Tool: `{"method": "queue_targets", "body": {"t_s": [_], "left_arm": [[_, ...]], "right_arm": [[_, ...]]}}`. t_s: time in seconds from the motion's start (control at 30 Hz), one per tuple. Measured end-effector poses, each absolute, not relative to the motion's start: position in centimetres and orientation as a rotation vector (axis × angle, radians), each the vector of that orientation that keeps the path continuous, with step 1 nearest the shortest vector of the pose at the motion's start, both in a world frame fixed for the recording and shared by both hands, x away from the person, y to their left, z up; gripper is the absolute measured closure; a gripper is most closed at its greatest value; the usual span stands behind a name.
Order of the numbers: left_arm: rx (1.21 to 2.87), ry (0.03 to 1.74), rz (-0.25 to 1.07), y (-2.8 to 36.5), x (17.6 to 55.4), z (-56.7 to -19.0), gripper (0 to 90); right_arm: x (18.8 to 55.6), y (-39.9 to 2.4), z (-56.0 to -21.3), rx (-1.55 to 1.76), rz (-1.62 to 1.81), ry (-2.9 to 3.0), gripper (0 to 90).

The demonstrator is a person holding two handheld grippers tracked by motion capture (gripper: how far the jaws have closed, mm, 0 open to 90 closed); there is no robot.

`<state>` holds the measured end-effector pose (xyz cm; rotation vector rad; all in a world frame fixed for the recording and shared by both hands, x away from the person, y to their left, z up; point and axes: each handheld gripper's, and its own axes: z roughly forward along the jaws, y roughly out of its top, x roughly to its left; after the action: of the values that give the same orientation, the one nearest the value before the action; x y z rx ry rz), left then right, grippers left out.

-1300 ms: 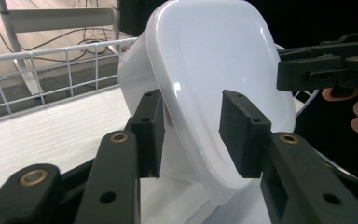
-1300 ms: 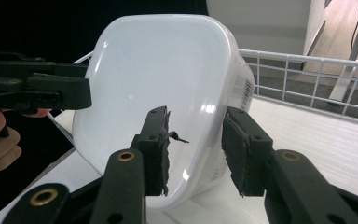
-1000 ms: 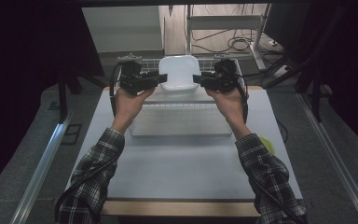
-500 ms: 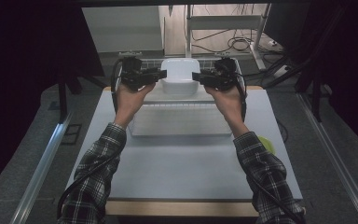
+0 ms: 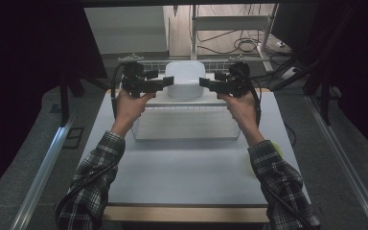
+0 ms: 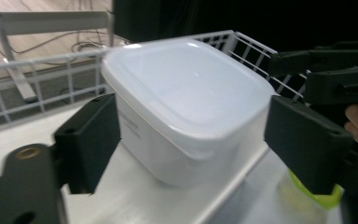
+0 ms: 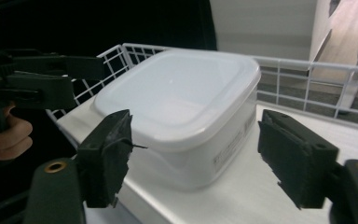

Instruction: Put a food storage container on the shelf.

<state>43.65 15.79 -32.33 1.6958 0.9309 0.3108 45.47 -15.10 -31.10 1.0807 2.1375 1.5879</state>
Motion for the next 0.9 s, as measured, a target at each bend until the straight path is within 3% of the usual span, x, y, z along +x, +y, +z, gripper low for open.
{"method": "queue_targets", "body": {"t_s": [0.3, 0.9], "left_arm": [[1.749, 0.858, 0.322, 15.6, 41.2, -33.2, 7.1], [1.798, 0.773, 0.378, 15.8, 36.4, -36.0, 4.7]], "right_arm": [[43.4, -15.7, -32.2, 0.990, 1.566, 2.178, 15.0], [39.4, -16.4, -34.7, 0.877, 1.509, 2.246, 6.2]]}}
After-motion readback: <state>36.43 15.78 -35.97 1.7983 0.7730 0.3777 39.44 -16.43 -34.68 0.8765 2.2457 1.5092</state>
